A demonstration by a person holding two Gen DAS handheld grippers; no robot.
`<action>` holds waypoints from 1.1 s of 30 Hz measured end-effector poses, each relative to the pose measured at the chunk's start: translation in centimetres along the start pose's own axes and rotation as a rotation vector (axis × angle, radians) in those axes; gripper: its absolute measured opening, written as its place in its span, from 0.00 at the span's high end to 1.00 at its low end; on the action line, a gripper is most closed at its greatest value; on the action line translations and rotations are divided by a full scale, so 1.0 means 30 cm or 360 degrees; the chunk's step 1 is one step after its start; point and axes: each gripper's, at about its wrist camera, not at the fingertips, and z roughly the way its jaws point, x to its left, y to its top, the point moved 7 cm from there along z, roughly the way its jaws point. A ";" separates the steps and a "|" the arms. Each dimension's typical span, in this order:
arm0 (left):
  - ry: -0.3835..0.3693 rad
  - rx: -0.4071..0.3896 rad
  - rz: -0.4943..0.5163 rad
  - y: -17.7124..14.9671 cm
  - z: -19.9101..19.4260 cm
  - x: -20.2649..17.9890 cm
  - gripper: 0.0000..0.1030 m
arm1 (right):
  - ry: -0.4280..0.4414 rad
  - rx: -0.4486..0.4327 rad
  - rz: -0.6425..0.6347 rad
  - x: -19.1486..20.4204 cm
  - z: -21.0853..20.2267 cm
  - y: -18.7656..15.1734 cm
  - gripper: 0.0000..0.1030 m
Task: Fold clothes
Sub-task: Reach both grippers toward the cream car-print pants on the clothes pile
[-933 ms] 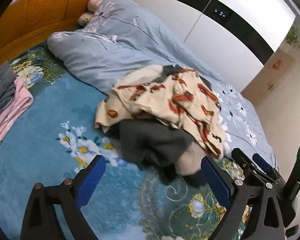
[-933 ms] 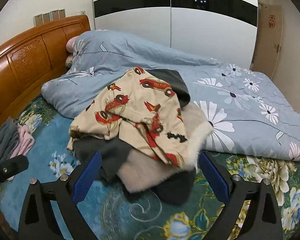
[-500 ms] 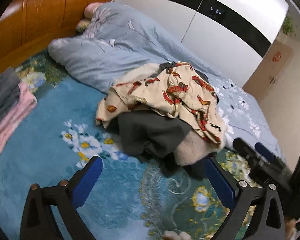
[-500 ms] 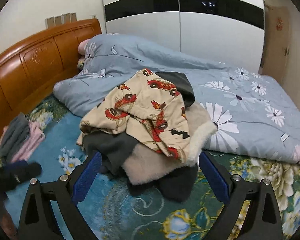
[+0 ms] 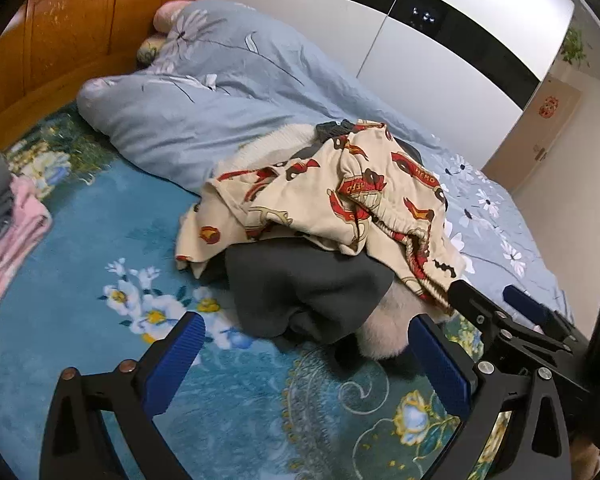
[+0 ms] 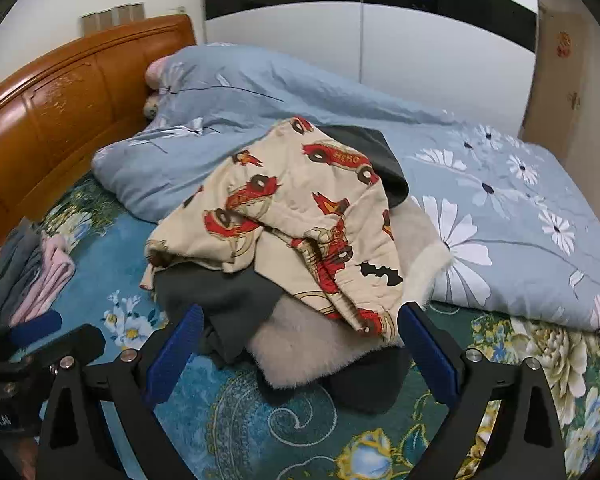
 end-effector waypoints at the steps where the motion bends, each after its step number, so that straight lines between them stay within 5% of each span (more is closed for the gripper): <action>1: -0.0004 0.0006 0.0003 0.000 0.012 -0.001 0.00 | -0.0005 0.0012 0.0014 -0.003 0.013 0.002 0.05; 33: 0.0047 0.0060 -0.0053 -0.005 0.125 0.089 0.00 | 0.0036 0.0119 -0.0100 0.103 0.198 0.055 0.05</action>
